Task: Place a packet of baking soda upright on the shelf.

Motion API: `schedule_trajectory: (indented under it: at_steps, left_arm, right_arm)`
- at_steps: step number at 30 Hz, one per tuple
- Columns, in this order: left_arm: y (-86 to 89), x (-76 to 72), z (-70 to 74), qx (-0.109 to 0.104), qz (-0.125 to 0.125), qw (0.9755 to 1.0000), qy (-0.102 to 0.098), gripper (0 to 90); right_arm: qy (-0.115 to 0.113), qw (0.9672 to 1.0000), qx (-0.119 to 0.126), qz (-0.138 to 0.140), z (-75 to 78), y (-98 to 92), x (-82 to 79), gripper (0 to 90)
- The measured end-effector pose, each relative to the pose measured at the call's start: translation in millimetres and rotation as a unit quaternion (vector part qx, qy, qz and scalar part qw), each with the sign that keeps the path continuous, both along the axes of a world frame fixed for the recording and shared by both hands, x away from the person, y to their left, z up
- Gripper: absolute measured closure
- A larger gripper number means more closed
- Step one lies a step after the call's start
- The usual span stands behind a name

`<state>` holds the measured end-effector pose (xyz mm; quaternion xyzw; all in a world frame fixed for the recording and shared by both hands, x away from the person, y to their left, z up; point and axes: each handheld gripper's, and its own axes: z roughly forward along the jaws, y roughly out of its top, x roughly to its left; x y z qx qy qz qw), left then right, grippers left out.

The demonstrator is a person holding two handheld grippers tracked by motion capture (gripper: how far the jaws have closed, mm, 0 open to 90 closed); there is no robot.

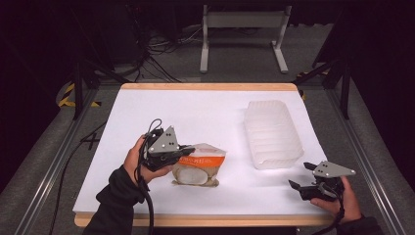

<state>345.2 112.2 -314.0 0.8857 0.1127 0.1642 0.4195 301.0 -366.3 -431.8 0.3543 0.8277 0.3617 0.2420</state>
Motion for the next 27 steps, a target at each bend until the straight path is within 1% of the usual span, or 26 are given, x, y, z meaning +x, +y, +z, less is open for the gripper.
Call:
schedule_trajectory:
  at_steps: [3,4,6,7,9,10,11,12,13,14,15,16,18,20,23,24,25,27]
  left_arm:
    - [-2.2,-1.2,0.7,0.004,0.001,1.0,-0.005,89.9]
    - [-2.9,-2.2,0.8,0.002,0.008,0.9999,-0.01,89.9]
    - [-4.1,-2.8,1.9,0.002,0.009,0.9999,-0.013,89.9]
    - [-4.5,-3.2,2.5,-0.003,0.011,0.9998,-0.015,89.9]
    - [-6.3,-3.3,4.1,0.0,0.011,0.9998,-0.016,89.9]
    - [-7.3,-3.8,5.0,0.0,0.017,0.9996,-0.023,89.9]
    - [-8.2,-3.4,6.1,-0.004,0.014,0.9996,-0.025,89.9]
    - [-9.3,-3.3,7.2,-0.002,0.013,0.9996,-0.023,89.9]
    - [-10.5,-3.1,7.7,-0.004,0.016,0.9995,-0.028,89.9]
    - [-11.7,-2.3,8.4,-0.01,0.018,0.9994,-0.027,89.9]
    - [-12.7,-0.8,9.1,-0.011,0.014,0.9996,-0.024,89.9]
    - [-13.8,-0.1,9.6,-0.013,0.02,0.9993,-0.03,89.9]
    - [-15.5,2.1,11.6,-0.02,0.015,0.9993,-0.027,89.9]
    - [-16.5,4.1,15.0,-0.027,0.017,0.999,-0.03,89.9]
    - [-16.9,7.7,22.4,-0.052,0.015,0.9981,-0.029,89.9]
    - [-17.3,9.0,24.9,-0.062,0.012,0.9977,-0.026,89.9]
    - [-19.0,10.6,29.2,-0.075,0.015,0.9967,-0.027,89.9]
    - [-20.2,11.9,31.7,-0.077,0.012,0.9965,-0.029,89.8]
  right_arm:
    - [0.0,1.0,0.001,0.0,0.0,-0.3,-0.1,16.2]
    - [0.0,1.0,0.001,0.0,0.1,-0.5,-0.1,16.2]
    - [-0.001,1.0,0.003,-0.001,0.1,-0.9,0.0,16.2]
    - [-0.001,1.0,0.003,-0.003,0.2,-1.1,-0.1,16.2]
    - [-0.001,1.0,0.005,-0.005,0.3,-1.5,0.1,16.2]
    - [-0.002,1.0,0.006,-0.007,0.4,-1.7,0.0,16.2]
    - [-0.003,0.9999,0.007,-0.009,0.6,-2.1,0.1,16.2]
    - [-0.003,0.9999,0.009,-0.011,0.7,-2.6,0.1,16.3]
    - [-0.003,0.9999,0.011,-0.012,0.9,-2.9,0.1,16.2]
    - [-0.004,0.9998,0.012,-0.013,0.8,-3.3,0.1,16.3]
    - [-0.004,0.9998,0.013,-0.016,1.1,-3.8,0.0,16.3]
    - [-0.005,0.9997,0.014,-0.018,1.1,-4.2,0.0,16.3]
    - [-0.007,0.9997,0.017,-0.017,1.2,-4.9,-0.2,16.3]
    - [-0.008,0.9997,0.016,-0.019,1.4,-4.9,-0.4,16.3]
    - [-0.01,0.9996,0.02,-0.017,1.8,-5.0,-1.1,16.3]
    - [-0.011,0.9996,0.019,-0.018,2.1,-4.7,-1.3,16.3]
    - [-0.012,0.9996,0.02,-0.017,2.6,-4.4,-1.2,16.4]
    - [-0.016,0.9994,0.023,-0.019,2.9,-3.5,-0.8,16.9]
